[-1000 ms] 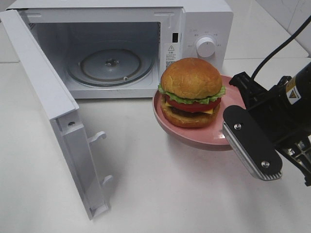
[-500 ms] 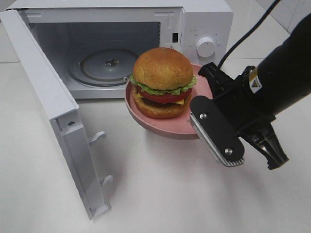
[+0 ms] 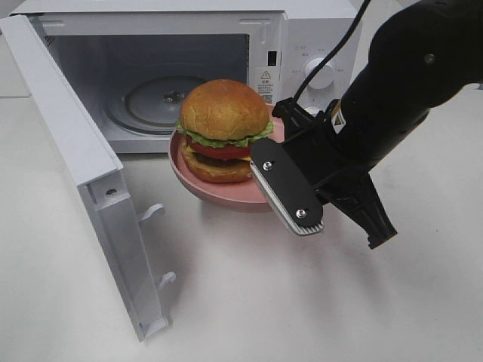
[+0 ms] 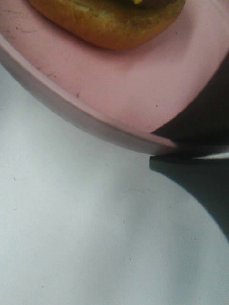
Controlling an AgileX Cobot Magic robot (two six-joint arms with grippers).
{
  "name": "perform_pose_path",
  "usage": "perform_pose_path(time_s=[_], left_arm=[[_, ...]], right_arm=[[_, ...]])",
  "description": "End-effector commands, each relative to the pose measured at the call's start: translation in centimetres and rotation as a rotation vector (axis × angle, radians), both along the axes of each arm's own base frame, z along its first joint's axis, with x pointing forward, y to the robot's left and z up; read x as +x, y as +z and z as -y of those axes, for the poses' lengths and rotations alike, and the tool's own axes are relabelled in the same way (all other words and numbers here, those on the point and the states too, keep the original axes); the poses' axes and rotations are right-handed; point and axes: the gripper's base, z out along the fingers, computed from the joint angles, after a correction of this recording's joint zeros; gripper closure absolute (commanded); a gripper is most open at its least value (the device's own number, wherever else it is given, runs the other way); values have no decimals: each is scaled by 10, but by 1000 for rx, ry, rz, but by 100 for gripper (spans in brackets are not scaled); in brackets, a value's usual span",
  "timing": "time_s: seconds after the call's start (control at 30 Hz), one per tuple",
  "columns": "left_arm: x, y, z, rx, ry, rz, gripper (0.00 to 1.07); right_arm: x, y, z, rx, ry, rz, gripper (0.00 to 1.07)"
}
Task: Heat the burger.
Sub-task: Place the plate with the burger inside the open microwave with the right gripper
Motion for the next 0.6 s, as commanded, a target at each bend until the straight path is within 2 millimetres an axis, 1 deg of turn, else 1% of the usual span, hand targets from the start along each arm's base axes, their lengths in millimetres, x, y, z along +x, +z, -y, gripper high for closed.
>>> perform_pose_path(time_s=[0.03,0.43,0.47,0.53,0.57,0.6], left_arm=[[-3,0,0,0,2,26,9],[-3,0,0,0,2,26,9],[-3,0,0,0,2,26,9],[-3,0,0,0,2,26,9],[-3,0,0,0,2,26,9],[-3,0,0,0,2,26,9]], right_arm=[[14,10,-10,55,2,75,107],[37,10,-28,58,-14,61,107],[42,11,-32,66,-26,63,107],[44,12,-34,71,-29,66,107],[49,13,-37,79,-41,70,107],[49,13,-37,79,-41,70,107]])
